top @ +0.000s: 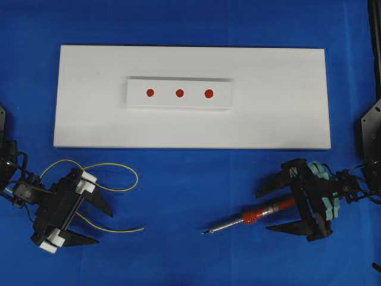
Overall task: Touch the tip of the soldering iron to the tip of the solder at the mark.
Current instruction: 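Close left gripper on solder wire and right gripper on iron handle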
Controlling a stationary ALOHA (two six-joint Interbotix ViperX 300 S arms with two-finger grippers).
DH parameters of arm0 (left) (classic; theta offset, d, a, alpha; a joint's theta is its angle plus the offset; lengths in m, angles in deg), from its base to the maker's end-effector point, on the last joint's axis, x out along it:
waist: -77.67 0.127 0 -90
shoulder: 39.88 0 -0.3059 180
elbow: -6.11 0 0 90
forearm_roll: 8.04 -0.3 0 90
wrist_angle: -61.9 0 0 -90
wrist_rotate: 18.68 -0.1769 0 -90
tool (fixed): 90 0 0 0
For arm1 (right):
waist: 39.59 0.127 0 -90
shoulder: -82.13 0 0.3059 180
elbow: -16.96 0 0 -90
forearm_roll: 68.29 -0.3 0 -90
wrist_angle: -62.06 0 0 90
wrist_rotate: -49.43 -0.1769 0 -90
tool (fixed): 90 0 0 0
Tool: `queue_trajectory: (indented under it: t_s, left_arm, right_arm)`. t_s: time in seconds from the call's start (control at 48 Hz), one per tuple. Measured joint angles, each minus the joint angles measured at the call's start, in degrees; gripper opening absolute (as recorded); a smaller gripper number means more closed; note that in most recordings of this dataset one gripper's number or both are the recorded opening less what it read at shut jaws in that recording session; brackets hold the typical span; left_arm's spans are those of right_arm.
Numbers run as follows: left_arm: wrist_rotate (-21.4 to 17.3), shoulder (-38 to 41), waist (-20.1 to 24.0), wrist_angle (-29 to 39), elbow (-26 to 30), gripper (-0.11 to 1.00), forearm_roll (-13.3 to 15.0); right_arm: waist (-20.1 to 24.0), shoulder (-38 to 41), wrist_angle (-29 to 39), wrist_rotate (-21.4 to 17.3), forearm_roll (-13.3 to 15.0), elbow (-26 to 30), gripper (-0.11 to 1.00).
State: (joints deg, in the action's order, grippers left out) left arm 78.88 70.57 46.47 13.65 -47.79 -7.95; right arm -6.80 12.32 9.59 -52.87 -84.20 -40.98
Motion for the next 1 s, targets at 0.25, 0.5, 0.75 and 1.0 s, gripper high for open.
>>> queue_trajectory:
  t_s: [0.25, 0.5, 0.75, 1.0]
  left_arm:
    - [-0.5, 0.0, -0.3, 2.4, 0.3, 0.45, 0.1]
    - [-1.0, 0.0, -0.3, 5.4, 1.1, 0.02, 0.3]
    - [-0.1, -1.8, -0.4, 7.2, 1.8, 0.02, 0.2]
    - [-0.1, -11.6, -0.4, 19.2, 4.3, 0.02, 0.3]
  right_arm:
    - [0.9, 2.4, -1.3, 0.6, 0.0, 1.1, 0.52]
    - [0.8, 2.5, -1.3, 1.0, -0.1, 0.8, 0.06]
    - [0.6, 2.0, -1.3, 1.0, -0.1, 0.9, 0.07]
    - [-0.5, -8.8, 7.2, 3.1, -0.1, 1.3, 0.06]
